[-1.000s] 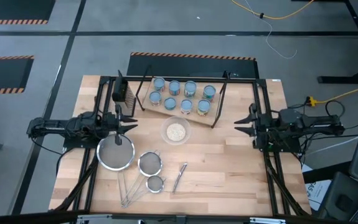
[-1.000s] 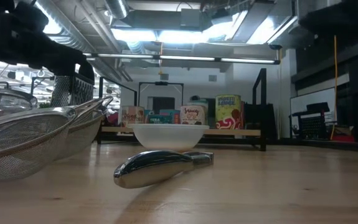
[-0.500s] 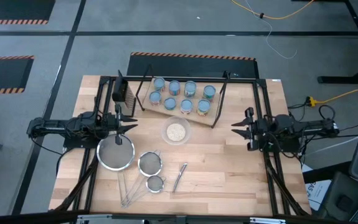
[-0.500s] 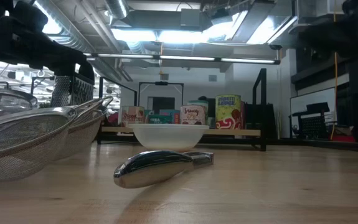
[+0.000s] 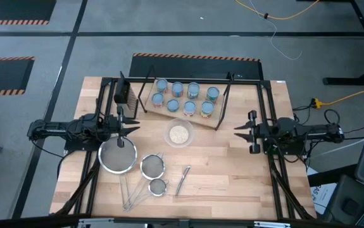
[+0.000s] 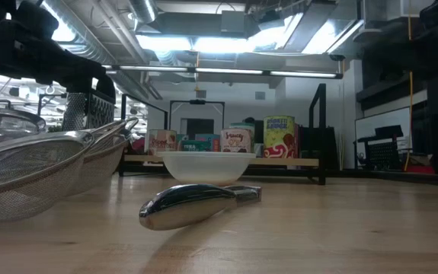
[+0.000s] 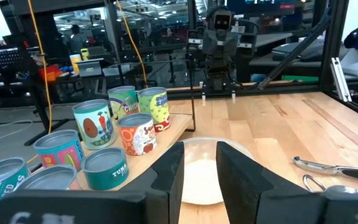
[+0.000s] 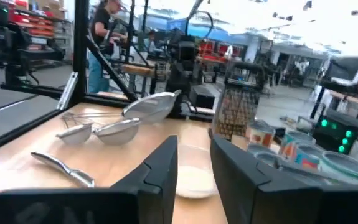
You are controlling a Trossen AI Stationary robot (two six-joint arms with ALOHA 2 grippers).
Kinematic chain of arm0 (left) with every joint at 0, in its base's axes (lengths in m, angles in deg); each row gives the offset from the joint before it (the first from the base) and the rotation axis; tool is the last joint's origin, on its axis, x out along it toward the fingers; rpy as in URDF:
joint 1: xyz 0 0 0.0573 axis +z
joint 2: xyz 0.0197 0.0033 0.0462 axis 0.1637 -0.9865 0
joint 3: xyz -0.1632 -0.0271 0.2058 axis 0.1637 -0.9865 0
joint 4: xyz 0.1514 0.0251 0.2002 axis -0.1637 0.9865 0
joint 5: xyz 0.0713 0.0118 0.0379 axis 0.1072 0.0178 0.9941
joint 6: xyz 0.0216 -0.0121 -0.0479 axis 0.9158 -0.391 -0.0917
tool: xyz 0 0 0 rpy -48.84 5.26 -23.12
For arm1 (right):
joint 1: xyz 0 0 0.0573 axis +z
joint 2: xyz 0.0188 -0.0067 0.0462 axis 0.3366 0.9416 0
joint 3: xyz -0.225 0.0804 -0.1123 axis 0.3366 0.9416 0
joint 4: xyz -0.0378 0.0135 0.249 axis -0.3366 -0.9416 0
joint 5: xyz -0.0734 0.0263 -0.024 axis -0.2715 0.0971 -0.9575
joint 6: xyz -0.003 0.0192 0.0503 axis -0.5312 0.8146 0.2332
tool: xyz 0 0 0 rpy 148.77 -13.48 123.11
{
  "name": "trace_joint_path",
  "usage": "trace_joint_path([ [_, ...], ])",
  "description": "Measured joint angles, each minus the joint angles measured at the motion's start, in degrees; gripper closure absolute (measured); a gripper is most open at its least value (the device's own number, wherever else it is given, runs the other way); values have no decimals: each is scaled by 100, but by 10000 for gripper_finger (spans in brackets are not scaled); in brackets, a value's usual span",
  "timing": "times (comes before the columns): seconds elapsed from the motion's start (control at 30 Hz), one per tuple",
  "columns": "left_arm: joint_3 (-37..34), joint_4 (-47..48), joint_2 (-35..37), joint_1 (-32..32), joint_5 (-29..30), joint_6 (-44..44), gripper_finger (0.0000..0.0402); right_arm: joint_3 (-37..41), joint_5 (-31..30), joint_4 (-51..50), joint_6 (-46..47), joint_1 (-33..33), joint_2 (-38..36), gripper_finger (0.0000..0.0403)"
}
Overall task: Pick and place cans onto a shelf
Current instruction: Return to Home Position
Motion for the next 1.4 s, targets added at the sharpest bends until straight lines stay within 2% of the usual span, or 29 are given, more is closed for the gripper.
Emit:
trace_joint_path([
  [0.37, 0, -4, -2, 0, -10, 2, 315, -4, 103, -126, -393, -758, 6, 302],
  [0.53, -2, -4, -2, -1, -12, 2, 315, -4, 265, -422, 6, -1052, 14, 302],
  [0.63, 0, -5, -2, 1, -14, 2, 315, -4, 544, -438, 92, -1083, 101, 302],
  [1.4, 0, -9, -2, 1, -15, 2, 315, -6, 551, -436, 70, -1083, 183, 302],
])
